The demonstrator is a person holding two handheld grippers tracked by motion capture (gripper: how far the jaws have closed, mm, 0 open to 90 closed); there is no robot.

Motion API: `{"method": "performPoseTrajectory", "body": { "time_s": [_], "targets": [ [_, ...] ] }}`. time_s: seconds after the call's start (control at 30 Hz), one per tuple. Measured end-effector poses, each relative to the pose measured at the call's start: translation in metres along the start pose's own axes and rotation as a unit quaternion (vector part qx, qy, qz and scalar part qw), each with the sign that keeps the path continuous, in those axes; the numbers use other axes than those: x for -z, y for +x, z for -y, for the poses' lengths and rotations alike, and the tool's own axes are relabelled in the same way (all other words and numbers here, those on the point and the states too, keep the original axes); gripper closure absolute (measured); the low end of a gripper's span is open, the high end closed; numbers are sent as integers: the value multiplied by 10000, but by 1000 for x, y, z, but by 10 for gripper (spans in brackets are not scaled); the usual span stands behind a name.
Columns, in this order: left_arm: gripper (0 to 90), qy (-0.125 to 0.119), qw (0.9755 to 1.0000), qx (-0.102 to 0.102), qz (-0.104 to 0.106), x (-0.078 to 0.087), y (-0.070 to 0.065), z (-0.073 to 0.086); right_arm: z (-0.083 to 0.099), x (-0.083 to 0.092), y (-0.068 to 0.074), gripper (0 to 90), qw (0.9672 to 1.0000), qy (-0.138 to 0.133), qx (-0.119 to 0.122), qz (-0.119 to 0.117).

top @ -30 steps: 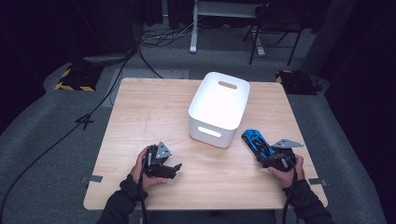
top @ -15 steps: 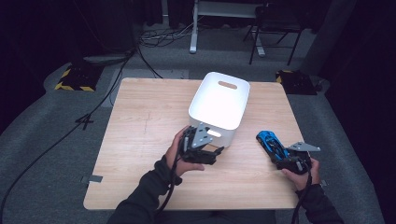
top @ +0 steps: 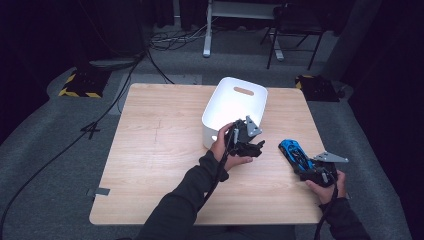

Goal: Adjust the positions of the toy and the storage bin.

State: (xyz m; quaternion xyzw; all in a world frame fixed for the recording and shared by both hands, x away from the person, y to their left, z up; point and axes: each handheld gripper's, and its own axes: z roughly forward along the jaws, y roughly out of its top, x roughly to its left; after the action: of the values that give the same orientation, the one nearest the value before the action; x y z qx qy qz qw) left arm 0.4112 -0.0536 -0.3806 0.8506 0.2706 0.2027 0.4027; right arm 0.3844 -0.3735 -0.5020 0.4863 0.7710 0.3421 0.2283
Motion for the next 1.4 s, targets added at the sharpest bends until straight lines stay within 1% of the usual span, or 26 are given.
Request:
{"method": "performPoseTrajectory", "body": {
  "time_s": [0.1, 0.13, 0.2, 0.23, 0.3, 0.33, 0.37, 0.4, 0.47, 0.5, 0.53, 0.67, 0.73, 0.77, 0.83, 0.87, 0.9, 0.97, 1.07, 1.13, 1.2, 1.23, 1.3, 1.33, 1.37, 1.4],
  "targets": [
    [375, 83, 9999, 68, -112, -6, 0, 0, 0, 0, 0, 242, 10000, -11, 9, 7],
    [429, 194, 9998, 29, -100, -9, 2, 0, 0, 0, 0, 242, 10000, -14, 18, 5],
    [441, 428, 9990, -97, -84, -13, 3, -1, 0, 0, 0, 242, 10000, -18, 24, 4],
    [472, 467, 9987, -159, -94, -15, 4, -1, 1, 0, 0, 242, 10000, -36, 14, 9],
    [592, 581, 9982, -146, 12, -19, 7, 1, 1, 0, 0, 242, 10000, -40, 4, 3],
    [592, 682, 9975, -147, 60, -20, 9, 1, 1, 0, 0, 242, 10000, -40, 4, 3],
    [642, 565, 9983, -125, 56, -21, 9, 3, 0, 0, 0, 242, 10000, -33, 8, -6],
    [680, 551, 9984, -100, 115, -20, 11, 4, 0, 0, 0, 243, 10000, -8, 1, -13],
    [699, 493, 9982, -87, 316, -19, 13, 5, 0, -1, 1, 243, 10000, -41, -13, 1],
    [751, 456, 9976, -104, 510, -16, 15, 5, 0, 0, 1, 243, 10000, -39, 4, 23],
    [757, 456, 9976, -104, 510, -16, 15, 5, 0, 0, 1, 243, 10000, -39, 4, 23],
    [764, 492, 9959, -240, 722, -9, 17, 10, 0, 0, 1, 243, 10000, -44, 30, 34],
    [767, 542, 9938, -364, 904, -1, 18, 14, 0, 0, 1, 243, 10000, -44, 26, 34],
    [768, 573, 9919, -445, 1040, 5, 19, 17, 0, 0, 1, 243, 10000, -39, 20, 32],
    [772, 572, 9903, -549, 1137, 15, 20, 24, 0, 0, 1, 243, 10000, -39, 24, 34],
    [767, 567, 9902, -607, 1126, 20, 21, 27, 0, 0, 1, 243, 10000, -42, 13, 47],
    [756, 581, 9903, -647, 1083, 25, 21, 31, 0, 0, 2, 243, 10000, -43, 7, 47],
    [729, 520, 9909, -602, 1086, 36, 22, 39, 0, -1, 2, 243, 10000, -47, 11, 45],
    [605, 349, 9937, -605, 875, 53, 27, 51, 0, -1, 2, 243, 10000, -45, 10, 46],
    [509, 264, 9955, -489, 772, 66, 34, 60, 0, -1, 2, 243, 10000, -43, 4, 48],
    [508, 275, 9968, -412, 627, 78, 40, 73, 0, -1, 2, 243, 10000, -45, 9, 46],
    [519, 275, 9968, -412, 627, 78, 40, 73, 0, -1, 2, 243, 10000, -45, 9, 46],
    [503, 259, 9976, -398, 499, 86, 45, 83, 0, -1, 2, 243, 10000, -44, 4, 48],
    [503, 223, 9981, -316, 478, 91, 48, 87, 0, -1, 2, 243, 10000, -44, 4, 48],
    [456, 190, 9986, -245, 427, 95, 51, 90, 0, 0, 2, 243, 10000, -38, -9, 50],
    [456, 81, 9991, -94, 394, 98, 52, 94, 0, 0, 2, 243, 10000, -38, -9, 50]
  ]
}}
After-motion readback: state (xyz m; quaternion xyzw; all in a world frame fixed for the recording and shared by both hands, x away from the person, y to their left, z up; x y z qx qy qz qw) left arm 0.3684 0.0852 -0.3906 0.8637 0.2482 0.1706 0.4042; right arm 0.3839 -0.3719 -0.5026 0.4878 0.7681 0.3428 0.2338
